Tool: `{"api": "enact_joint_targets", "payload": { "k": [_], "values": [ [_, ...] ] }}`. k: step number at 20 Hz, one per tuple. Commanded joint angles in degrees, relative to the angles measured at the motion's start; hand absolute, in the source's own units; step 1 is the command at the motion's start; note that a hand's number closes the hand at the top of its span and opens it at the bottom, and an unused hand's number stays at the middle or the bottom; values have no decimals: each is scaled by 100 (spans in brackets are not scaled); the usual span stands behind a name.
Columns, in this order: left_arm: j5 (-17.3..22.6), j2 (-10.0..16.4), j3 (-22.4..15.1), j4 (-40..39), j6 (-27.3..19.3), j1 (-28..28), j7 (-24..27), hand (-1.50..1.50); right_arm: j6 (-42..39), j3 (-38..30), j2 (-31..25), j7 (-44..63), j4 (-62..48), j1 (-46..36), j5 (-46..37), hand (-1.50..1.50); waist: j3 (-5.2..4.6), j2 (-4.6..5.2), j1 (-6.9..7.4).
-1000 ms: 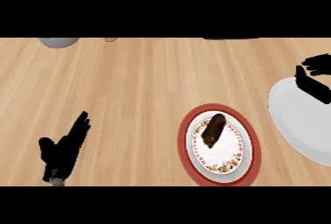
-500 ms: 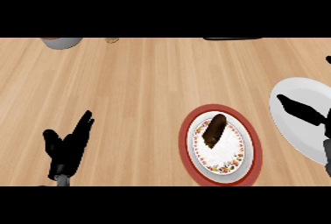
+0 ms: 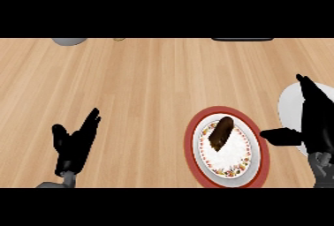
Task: Pick the sweet potato from the plate and place it in the plate
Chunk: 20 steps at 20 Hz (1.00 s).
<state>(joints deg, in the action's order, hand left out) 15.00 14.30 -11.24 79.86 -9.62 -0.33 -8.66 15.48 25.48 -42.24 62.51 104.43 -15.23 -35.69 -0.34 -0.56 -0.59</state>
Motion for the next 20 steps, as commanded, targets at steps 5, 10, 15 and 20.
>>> {"api": "enact_joint_targets", "payload": {
  "k": [5,10,15,20],
  "values": [
    [61,-88,-75,-20,137,-172,-189,0,-1748,599,796,2128,-176,-773,-96,-150,4,61,175],
    [-36,-107,-133,63,90,44,-130,0,-1657,791,1614,2267,-940,-953,-556,-150,20,57,186],
    [-57,-145,-84,-26,82,55,-28,0,-2189,533,2256,2270,-1382,-1108,-808,-150,11,43,111],
    [-95,-133,-66,-8,69,-109,-188,0,-2048,484,3158,2270,-1963,-1026,-1167,-150,23,55,101]
  ]
}}
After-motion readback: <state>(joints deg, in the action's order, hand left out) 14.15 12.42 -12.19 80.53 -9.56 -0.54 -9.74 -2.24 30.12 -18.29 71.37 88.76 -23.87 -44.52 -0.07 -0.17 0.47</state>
